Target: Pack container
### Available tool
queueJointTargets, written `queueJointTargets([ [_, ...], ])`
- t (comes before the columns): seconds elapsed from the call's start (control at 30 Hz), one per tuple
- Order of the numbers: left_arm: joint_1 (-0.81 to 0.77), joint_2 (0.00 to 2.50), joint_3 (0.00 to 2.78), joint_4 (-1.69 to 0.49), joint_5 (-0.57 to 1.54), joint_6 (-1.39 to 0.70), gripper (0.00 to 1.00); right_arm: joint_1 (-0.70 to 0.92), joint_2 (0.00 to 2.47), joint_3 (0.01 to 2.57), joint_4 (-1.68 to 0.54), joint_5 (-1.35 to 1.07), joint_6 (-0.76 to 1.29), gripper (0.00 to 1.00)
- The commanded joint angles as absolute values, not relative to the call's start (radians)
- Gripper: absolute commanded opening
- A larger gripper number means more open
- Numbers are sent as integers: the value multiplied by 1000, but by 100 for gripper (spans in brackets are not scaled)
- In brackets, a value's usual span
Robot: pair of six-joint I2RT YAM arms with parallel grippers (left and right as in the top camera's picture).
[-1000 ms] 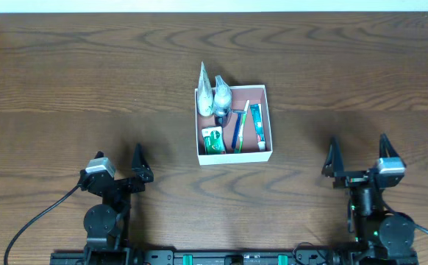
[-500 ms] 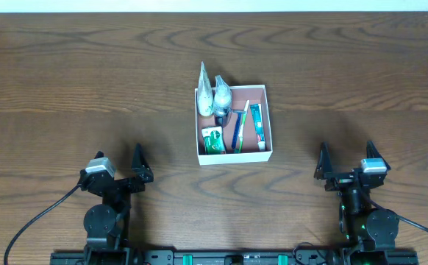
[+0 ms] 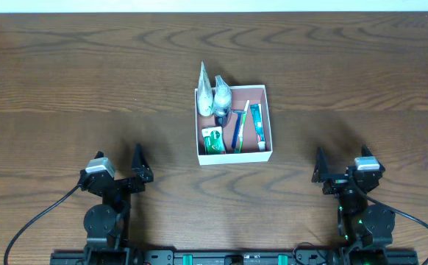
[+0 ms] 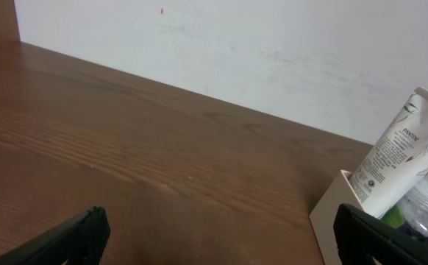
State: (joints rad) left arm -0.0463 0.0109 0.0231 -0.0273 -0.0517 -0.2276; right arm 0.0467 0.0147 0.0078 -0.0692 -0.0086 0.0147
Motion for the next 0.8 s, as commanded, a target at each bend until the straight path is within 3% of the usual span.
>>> queueJointTargets([
  [0.0,-41,4,4,-67,-63,-210,98,46,6,6,-74,-15,-10,99],
  [0.77,-41,4,4,-67,-63,-210,98,46,6,6,-74,-8,-42,99],
])
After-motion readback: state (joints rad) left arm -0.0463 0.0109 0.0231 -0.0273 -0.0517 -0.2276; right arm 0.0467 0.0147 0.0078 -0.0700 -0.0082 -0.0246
